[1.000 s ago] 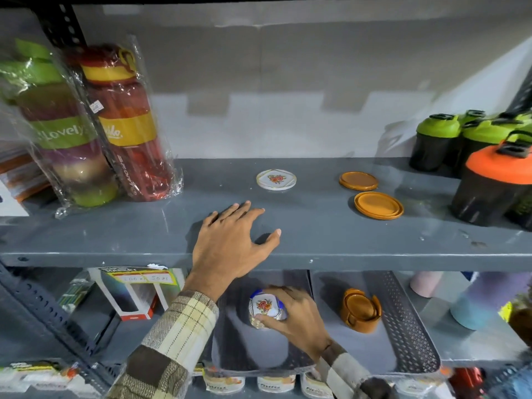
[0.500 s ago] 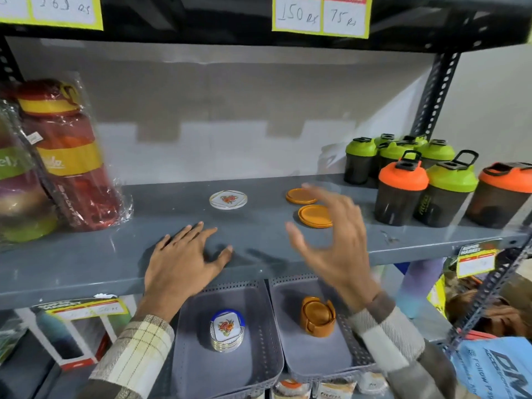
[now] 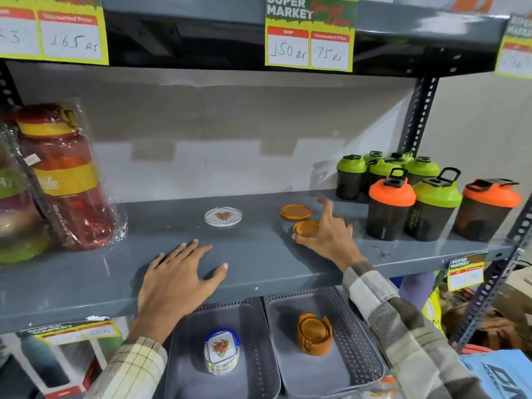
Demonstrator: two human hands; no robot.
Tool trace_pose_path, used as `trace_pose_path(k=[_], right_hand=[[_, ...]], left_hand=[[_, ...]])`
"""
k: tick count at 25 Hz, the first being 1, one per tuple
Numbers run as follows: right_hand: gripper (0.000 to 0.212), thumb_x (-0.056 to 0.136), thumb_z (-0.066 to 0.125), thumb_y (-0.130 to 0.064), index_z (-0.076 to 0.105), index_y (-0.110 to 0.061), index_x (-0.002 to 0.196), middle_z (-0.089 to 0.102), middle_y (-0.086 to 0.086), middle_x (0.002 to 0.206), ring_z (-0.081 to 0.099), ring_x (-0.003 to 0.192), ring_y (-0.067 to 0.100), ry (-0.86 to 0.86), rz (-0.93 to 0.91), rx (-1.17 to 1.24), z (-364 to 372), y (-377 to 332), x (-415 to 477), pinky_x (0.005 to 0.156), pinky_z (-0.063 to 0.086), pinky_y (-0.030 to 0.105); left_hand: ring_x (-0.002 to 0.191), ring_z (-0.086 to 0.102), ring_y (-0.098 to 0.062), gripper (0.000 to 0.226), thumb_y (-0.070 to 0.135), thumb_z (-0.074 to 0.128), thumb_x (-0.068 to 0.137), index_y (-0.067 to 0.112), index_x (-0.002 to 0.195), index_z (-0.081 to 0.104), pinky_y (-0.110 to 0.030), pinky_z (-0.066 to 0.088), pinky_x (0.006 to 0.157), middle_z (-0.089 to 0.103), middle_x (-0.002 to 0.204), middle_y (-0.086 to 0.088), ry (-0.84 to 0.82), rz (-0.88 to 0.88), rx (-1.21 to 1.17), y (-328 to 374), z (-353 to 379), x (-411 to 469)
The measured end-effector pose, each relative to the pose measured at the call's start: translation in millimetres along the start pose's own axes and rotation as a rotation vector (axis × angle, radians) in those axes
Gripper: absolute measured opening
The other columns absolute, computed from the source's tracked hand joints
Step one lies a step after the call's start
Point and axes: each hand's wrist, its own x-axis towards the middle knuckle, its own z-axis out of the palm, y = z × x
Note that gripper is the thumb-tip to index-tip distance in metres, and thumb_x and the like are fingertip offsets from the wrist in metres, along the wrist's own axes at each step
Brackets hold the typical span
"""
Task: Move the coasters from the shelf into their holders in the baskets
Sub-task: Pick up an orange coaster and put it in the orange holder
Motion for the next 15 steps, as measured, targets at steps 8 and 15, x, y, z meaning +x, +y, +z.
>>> trace_pose_path(k=[8, 15], right_hand=[[0.106, 0.063, 0.087, -0.059, 0.022, -0.032, 0.143, 0.062, -0.002, 0.130, 0.052, 0.118, 0.025, 0.296, -0.334, 0.084, -51, -45, -49, 0.092, 0.025, 0.033], [0.100, 0.064, 0.081, -0.067, 0.026, -0.030, 0.139, 0.060, -0.006, 0.134, 0.059, 0.120, 0.026, 0.559, -0.647, 0.222, -126, -111, -118, 0.094, 0.027, 0.026]], left_hand=[[0.145, 0.029, -0.008, 0.076, 0.080, 0.028, 0.081, 0.040, 0.143, 0.043, -0.040, 0.023, 0.120, 0.035, 0.157, 0.012, 0.012, 0.002, -0.001, 1, -1, 0], [0.146, 0.027, -0.008, 0.074, 0.078, 0.028, 0.082, 0.040, 0.143, 0.043, -0.039, 0.020, 0.119, 0.034, 0.158, 0.013, 0.011, -0.004, -0.006, 2, -2, -2]])
